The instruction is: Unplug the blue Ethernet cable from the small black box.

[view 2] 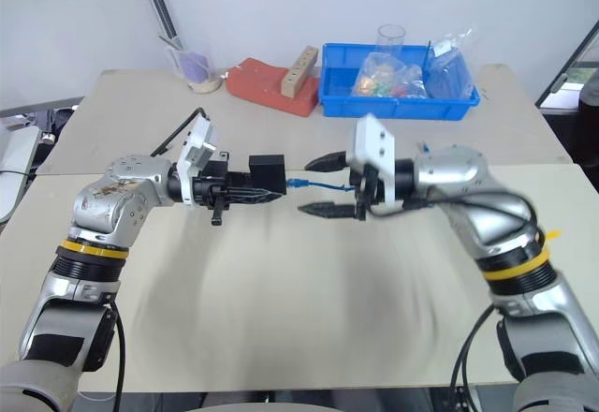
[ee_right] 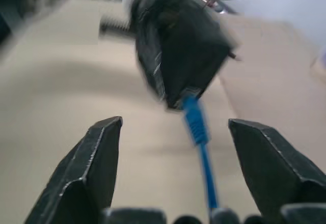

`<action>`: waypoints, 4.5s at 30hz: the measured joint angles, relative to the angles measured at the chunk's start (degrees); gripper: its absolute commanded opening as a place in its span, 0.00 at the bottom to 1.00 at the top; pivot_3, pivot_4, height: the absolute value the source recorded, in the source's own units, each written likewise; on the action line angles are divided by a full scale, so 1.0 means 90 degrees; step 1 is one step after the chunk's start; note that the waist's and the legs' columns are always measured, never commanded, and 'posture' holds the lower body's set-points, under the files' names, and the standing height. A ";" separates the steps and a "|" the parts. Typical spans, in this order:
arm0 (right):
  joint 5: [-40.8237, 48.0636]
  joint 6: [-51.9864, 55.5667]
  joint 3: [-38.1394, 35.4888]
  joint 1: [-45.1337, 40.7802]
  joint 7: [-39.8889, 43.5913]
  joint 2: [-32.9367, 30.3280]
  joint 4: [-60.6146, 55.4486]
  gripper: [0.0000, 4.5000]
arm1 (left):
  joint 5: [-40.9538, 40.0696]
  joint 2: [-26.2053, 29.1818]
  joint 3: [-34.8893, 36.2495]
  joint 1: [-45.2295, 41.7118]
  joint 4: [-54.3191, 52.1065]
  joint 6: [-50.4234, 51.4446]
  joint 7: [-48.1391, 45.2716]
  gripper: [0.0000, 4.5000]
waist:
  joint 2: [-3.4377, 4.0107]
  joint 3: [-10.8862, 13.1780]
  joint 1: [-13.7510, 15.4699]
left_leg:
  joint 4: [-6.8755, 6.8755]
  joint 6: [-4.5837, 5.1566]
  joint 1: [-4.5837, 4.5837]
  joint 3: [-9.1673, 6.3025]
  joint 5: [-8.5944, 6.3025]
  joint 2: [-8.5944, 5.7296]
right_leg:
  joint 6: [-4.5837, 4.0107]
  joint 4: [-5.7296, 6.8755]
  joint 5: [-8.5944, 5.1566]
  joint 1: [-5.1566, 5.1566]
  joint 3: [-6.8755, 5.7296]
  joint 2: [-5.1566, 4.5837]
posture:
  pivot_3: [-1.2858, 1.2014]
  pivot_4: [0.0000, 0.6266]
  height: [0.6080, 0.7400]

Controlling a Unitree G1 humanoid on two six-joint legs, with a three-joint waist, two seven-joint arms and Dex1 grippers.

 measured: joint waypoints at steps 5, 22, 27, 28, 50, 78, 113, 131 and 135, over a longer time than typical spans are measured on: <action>0.0345 0.1375 -0.0116 -0.0067 -0.0083 0.0275 -0.0010 0.83 | 0.0118 -0.0005 -0.0045 0.0002 0.0000 -0.0068 -0.0068 0.13 | 0.0000 0.0000 0.0010 | 0.0008 0.0011 -0.0027 -0.0003 -0.0005 -0.0005 | 0.0000 -0.0007 0.0000 -0.0017 0.0000 0.0002 | 0.52 0.24 1.00; -0.0338 0.1618 -0.0129 -0.0122 -0.0065 0.0810 0.0283 0.52 | 0.0119 -0.0099 -0.0083 0.0001 -0.0006 -0.0086 -0.0089 0.13 | 0.0000 0.0000 0.0007 | 0.0013 0.0012 -0.0030 -0.0008 -0.0006 -0.0006 | 0.0000 -0.0004 0.0000 -0.0019 -0.0005 0.0004 | 0.52 0.24 1.00; -0.0396 0.1694 -0.0145 -0.0155 0.0024 0.0909 0.0406 0.52 | 0.0119 -0.0100 -0.0083 0.0002 -0.0006 -0.0090 -0.0094 0.13 | 0.0001 0.0001 0.0006 | 0.0013 0.0012 -0.0030 -0.0008 -0.0006 -0.0006 | 0.0000 -0.0004 0.0000 -0.0019 -0.0005 0.0004 | 0.52 0.24 1.00; -0.0393 0.1727 -0.0147 -0.0189 0.0039 0.0928 0.0407 0.52 | 0.0120 -0.0100 -0.0083 0.0001 -0.0006 -0.0091 -0.0096 0.13 | 0.0001 0.0001 0.0004 | 0.0013 0.0012 -0.0030 -0.0008 -0.0006 -0.0006 | 0.0000 -0.0004 0.0000 -0.0020 -0.0005 0.0004 | 0.52 0.24 1.00; -0.0542 0.1887 -0.0189 -0.0376 0.0592 0.0924 0.0511 0.01 | 0.0142 -0.0060 -0.0113 0.0043 -0.0004 -0.0113 -0.0243 0.13 | 0.0003 0.0002 0.0000 | 0.0012 0.0012 -0.0030 -0.0009 -0.0006 -0.0006 | 0.0000 -0.0005 0.0000 -0.0020 -0.0006 0.0005 | 0.52 0.24 1.00; -0.0538 0.1265 -0.0072 0.0247 0.0853 0.0423 0.0291 0.01 | 0.0076 -0.0076 -0.0459 0.0426 -0.0528 -0.0098 0.0046 0.13 | 0.0005 0.0006 0.0001 | 0.0011 0.0014 -0.0033 -0.0012 -0.0007 -0.0008 | 0.0000 -0.0013 0.0000 -0.0019 -0.0006 0.0005 | 0.52 0.24 1.00; -0.0557 0.2202 -0.0131 -0.0264 0.0312 0.0754 -0.0006 0.62 | 0.0115 0.0012 -0.0207 0.0495 -0.0522 -0.0235 0.0008 0.13 | 0.0006 0.0007 -0.0009 | 0.0010 0.0015 -0.0034 -0.0013 -0.0008 -0.0008 | 0.0000 -0.0015 0.0000 -0.0019 -0.0007 0.0005 | 0.52 0.24 1.00; -0.0906 0.1993 0.0076 -0.0259 0.0656 0.0792 0.0054 0.42 | 0.0115 0.0011 -0.0208 0.0494 -0.0523 -0.0230 -0.0040 0.13 | 0.0007 0.0007 -0.0009 | 0.0009 0.0015 -0.0034 -0.0014 -0.0008 -0.0007 | 0.0000 -0.0015 0.0000 -0.0020 -0.0008 0.0006 | 0.52 0.24 1.00; -0.0986 0.1929 0.0094 -0.0255 0.0726 0.0792 0.0073 0.42 | 0.0115 0.0011 -0.0208 0.0495 -0.0523 -0.0230 -0.0049 0.13 | 0.0007 0.0007 -0.0008 | 0.0009 0.0015 -0.0034 -0.0014 -0.0008 -0.0007 | 0.0000 -0.0015 0.0000 -0.0019 -0.0008 0.0005 | 0.52 0.24 1.00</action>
